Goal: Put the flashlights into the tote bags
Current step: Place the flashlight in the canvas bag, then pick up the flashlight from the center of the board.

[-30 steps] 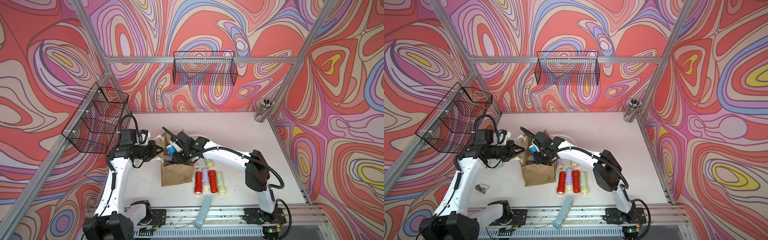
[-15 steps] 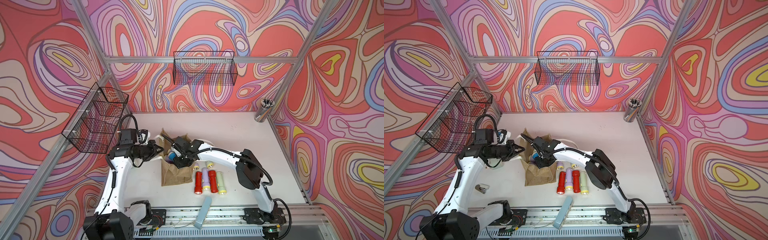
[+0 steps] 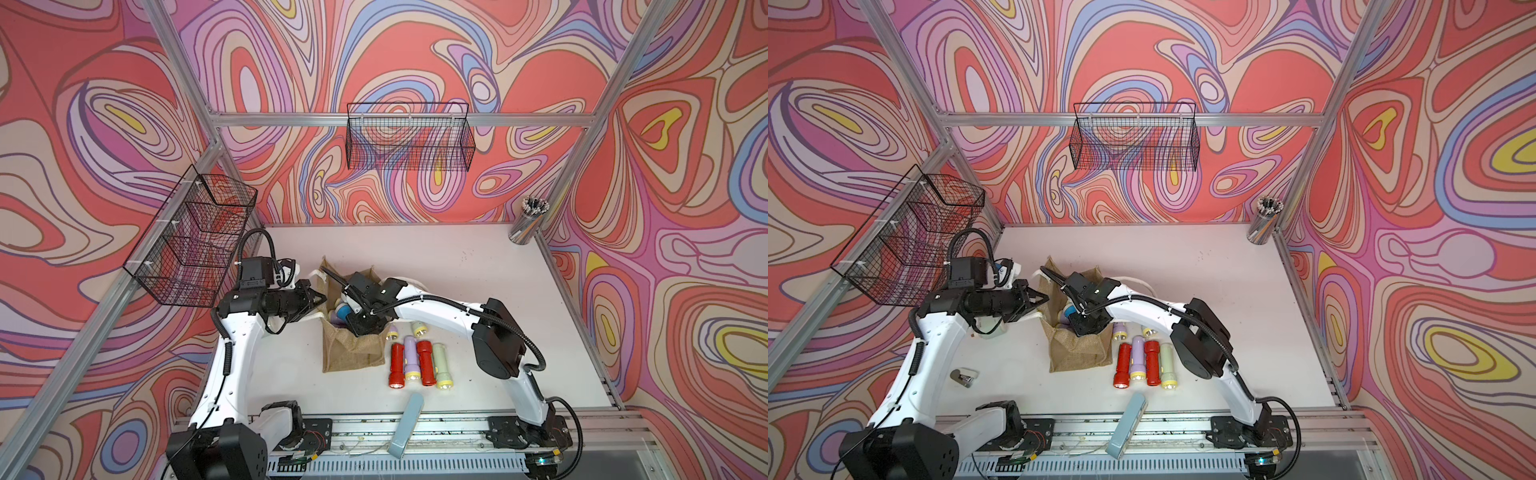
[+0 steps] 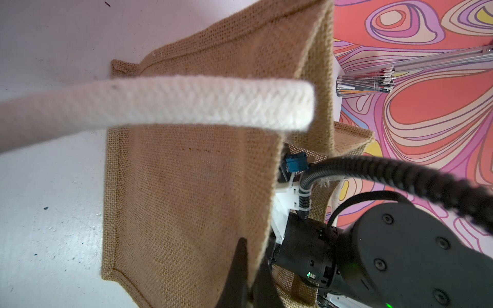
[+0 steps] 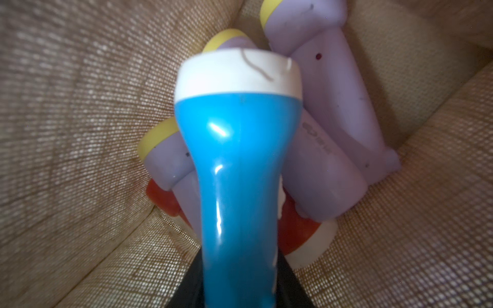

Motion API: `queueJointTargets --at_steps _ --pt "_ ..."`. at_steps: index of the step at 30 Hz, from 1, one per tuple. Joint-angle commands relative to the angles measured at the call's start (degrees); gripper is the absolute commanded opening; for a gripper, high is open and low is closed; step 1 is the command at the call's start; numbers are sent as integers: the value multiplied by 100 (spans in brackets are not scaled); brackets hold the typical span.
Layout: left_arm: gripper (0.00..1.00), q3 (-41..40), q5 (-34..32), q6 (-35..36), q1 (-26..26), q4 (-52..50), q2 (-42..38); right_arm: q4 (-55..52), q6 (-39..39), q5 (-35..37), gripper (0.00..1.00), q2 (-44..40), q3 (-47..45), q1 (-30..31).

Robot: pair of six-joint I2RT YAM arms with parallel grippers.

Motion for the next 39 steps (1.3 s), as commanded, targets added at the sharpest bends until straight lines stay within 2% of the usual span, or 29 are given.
queueJointTargets --at_steps 1,7,13,18,28,33,39 --pt "2 138 -144 103 49 -103 -40 44 -68 92 41 -335 7 0" --pt "2 130 -234 147 56 -163 -70 676 -42 86 50 -940 -150 5" --pt "2 145 -349 150 73 -180 -89 863 -224 441 52 -1476 -180 6" --pt "1 137 -406 166 91 -168 -59 743 -358 1402 53 -2014 -353 -7" --pt "1 273 -631 291 97 -330 40 620 -391 2881 55 -3415 -1222 -102" --pt "1 321 -638 305 95 -357 84 196 -22 3526 55 -4161 -1798 -413" --pt "1 345 -589 304 99 -356 142 110 629 3270 55 -5087 -2860 -1361"
